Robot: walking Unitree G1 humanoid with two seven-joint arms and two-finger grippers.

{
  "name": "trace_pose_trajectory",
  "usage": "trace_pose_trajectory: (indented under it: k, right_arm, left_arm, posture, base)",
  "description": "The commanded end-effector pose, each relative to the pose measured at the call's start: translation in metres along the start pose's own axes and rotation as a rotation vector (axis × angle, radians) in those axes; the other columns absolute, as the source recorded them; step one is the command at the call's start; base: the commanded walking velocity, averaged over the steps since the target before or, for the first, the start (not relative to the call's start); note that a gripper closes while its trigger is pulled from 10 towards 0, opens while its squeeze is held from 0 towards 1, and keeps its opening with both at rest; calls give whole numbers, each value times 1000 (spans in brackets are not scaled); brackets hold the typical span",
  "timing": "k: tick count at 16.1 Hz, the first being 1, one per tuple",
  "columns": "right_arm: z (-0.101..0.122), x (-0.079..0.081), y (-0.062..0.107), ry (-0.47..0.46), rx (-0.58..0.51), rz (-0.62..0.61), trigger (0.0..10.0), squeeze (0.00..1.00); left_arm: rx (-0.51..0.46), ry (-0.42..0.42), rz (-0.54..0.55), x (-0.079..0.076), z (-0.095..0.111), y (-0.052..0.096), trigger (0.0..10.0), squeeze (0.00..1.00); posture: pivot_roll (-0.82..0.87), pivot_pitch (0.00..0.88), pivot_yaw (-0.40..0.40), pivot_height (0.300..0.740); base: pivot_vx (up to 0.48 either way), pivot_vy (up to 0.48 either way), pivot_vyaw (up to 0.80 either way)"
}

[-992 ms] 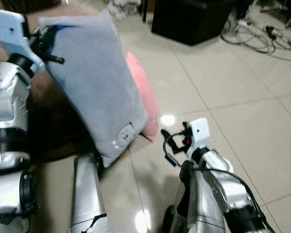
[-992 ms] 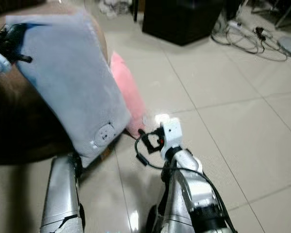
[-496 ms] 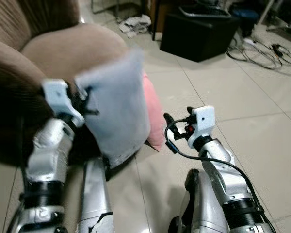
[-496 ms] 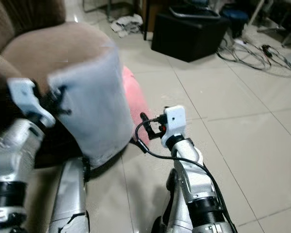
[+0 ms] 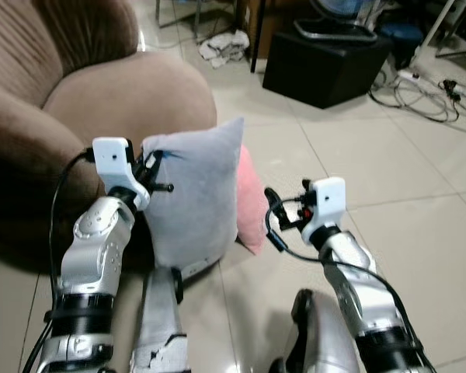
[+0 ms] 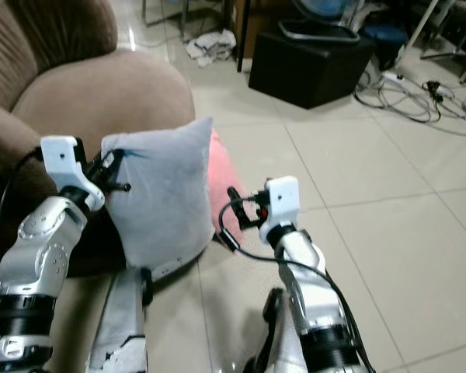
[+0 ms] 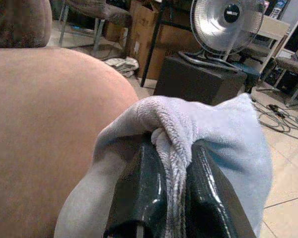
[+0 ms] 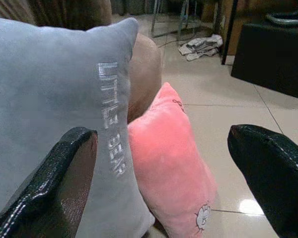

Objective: Move the pillow to the sofa from floor

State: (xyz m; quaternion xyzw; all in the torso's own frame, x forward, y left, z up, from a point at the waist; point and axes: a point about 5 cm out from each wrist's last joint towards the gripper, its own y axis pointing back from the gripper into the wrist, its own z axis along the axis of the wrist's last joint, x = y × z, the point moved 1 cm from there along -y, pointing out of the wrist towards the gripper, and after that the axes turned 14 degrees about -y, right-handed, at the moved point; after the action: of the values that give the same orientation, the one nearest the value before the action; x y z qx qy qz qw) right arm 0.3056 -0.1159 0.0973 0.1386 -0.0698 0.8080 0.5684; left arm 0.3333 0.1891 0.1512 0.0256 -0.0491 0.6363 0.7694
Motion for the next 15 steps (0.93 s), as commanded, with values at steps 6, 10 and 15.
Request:
trace_pose_trajectory:
  k: [6,10,15]
  right_arm:
    - [-3,-3,4,-4,11,-23,10000,0]
    - [-9,-7,9,11,35,-32,10000,12]
    - [-13,-13,8,15,56,-48,10000,51]
  left_arm:
    - [-27,-39,-38,-13,-3,4,0,0]
    - [13,-20,-40,-13,-18,12,0,0]
    - [-5,-40,-28,-11,-14,9,0,0]
  posture:
    - [236,50,-76,634]
    - [232,49,-86,669]
    - [238,43,-90,714]
  base:
    - [0,0,0]
    - [0,0,0]
    - [0,0,0]
